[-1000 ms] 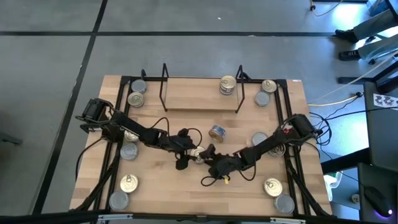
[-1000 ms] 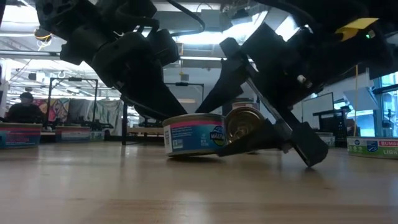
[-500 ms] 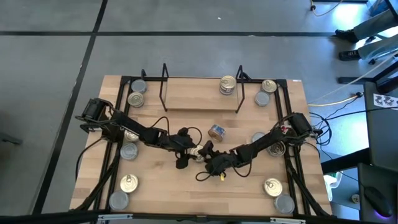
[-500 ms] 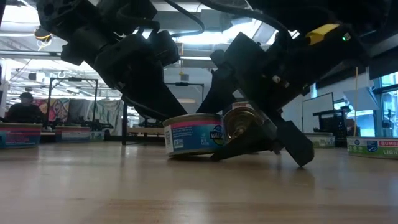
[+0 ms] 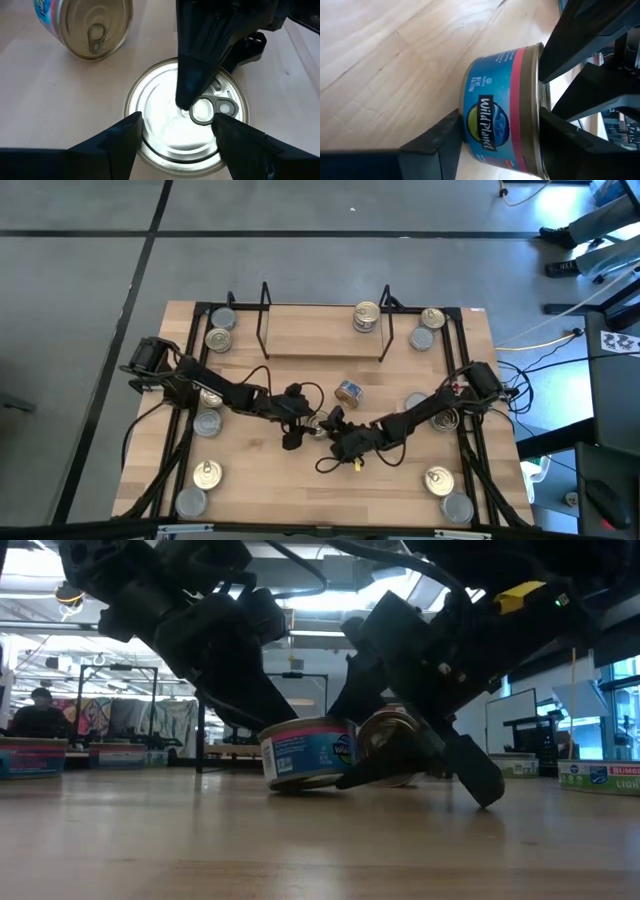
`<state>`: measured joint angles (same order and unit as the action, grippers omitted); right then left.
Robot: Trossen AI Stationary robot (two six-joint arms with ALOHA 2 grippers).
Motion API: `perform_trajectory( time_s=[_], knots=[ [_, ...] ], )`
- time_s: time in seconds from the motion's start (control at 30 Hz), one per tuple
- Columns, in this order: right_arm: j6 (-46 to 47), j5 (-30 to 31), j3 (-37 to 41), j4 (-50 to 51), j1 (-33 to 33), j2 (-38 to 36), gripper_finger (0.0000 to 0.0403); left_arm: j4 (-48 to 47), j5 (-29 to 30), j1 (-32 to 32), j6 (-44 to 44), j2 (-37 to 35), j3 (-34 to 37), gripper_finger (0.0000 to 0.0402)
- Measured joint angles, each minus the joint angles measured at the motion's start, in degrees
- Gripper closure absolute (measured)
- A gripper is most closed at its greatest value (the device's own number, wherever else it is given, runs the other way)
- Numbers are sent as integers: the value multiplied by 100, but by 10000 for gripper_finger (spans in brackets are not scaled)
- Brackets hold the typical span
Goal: Stack canned seafood by type on shelf
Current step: Put the blue-pink tuna can on the shelf
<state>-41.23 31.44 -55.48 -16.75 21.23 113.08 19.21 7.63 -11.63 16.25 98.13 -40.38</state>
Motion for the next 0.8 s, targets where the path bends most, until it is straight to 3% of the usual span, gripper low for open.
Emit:
perform_trajectory(
  time_s=[0.13, 0.5, 0.8],
  knots=[
    [54, 148, 7, 30, 73, -134, 207, -308, -18, 57, -74, -376, 4, 153],
    [-3, 577, 7, 331, 55, -663, 207, -1560, 353, 189, -321, -1496, -1, 153],
    [-167, 1795, -2, 1025, -169, -1333, 207, -2420, 451, 178, -245, -1928, 80, 153]
  ],
)
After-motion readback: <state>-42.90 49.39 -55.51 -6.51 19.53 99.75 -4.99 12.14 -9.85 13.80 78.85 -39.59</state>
